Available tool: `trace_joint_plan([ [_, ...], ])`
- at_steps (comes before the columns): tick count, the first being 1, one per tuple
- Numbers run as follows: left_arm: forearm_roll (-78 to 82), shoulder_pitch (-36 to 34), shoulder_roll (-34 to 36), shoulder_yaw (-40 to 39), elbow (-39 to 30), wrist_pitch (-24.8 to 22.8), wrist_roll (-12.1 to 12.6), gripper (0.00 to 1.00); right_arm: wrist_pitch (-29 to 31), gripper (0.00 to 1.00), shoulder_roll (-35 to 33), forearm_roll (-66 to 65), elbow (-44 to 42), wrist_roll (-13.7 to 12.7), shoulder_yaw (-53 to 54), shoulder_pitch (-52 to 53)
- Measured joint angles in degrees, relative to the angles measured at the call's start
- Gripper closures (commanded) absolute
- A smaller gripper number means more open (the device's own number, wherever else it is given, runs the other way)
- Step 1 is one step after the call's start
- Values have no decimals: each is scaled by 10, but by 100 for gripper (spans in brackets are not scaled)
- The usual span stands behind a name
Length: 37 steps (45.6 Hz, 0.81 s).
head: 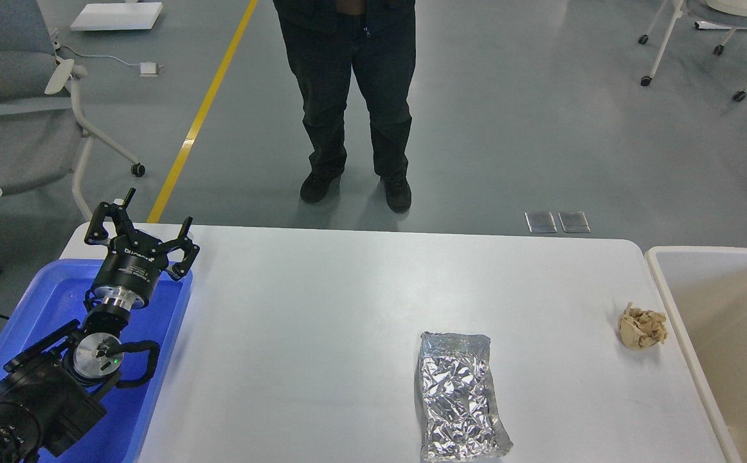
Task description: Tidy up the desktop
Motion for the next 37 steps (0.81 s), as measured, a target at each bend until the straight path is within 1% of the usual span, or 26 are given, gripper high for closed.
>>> trace_joint_plan([
  [7, 0, 0, 0, 0, 0, 0, 0, 0, 43, 0, -38, -15, 4, -1, 0, 37],
  [13, 0, 0, 0, 0, 0, 0, 0, 0, 101, 0, -70, -22, 14, -1, 1, 71],
  [19, 0, 0, 0, 0, 0, 0, 0, 0, 161, 0, -104, -26, 49, -1, 3, 102],
  [27, 0, 0, 0, 0, 0, 0, 0, 0, 229, 0, -165, -31, 158, 2, 22, 143],
  [32, 0, 0, 0, 0, 0, 0, 0, 0, 253, 0, -189, -44, 229, 6, 45, 162],
  [35, 0, 0, 0, 0, 0, 0, 0, 0, 264, 0, -196, -70, 280, 13, 74, 172],
  [37, 0, 0, 0, 0, 0, 0, 0, 0, 267, 0, -196, -80, 295, 16, 85, 175],
])
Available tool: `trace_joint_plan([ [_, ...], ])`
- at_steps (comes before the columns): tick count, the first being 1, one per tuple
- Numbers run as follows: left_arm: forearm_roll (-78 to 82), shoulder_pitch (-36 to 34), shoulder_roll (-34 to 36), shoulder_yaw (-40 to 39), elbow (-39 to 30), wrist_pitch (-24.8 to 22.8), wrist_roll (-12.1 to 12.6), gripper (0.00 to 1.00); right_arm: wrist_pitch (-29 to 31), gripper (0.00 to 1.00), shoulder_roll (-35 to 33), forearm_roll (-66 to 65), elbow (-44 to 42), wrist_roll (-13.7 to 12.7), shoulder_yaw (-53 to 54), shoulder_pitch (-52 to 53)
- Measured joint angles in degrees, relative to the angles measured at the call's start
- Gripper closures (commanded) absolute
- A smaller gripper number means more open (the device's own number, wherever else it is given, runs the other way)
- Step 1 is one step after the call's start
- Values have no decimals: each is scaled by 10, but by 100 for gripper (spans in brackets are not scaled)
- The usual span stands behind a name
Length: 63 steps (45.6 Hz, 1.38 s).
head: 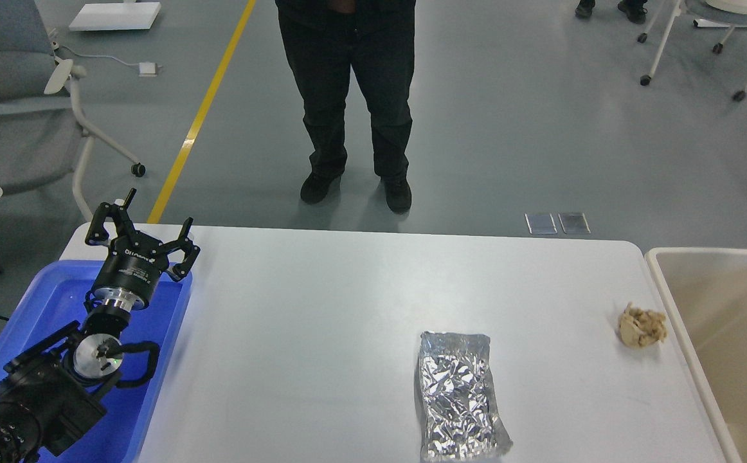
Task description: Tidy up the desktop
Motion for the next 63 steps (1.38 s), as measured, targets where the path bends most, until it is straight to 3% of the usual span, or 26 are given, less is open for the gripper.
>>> trace_joint_plan([
  [15, 0, 0, 0, 0, 0, 0, 0, 0, 13, 0, 88, -75, 83, 29, 121, 11],
  [37, 0, 0, 0, 0, 0, 0, 0, 0, 5, 0, 293, -93, 37, 35, 176, 7],
  [63, 0, 0, 0, 0, 0, 0, 0, 0, 12, 0, 382, -94, 21, 37, 226, -67],
])
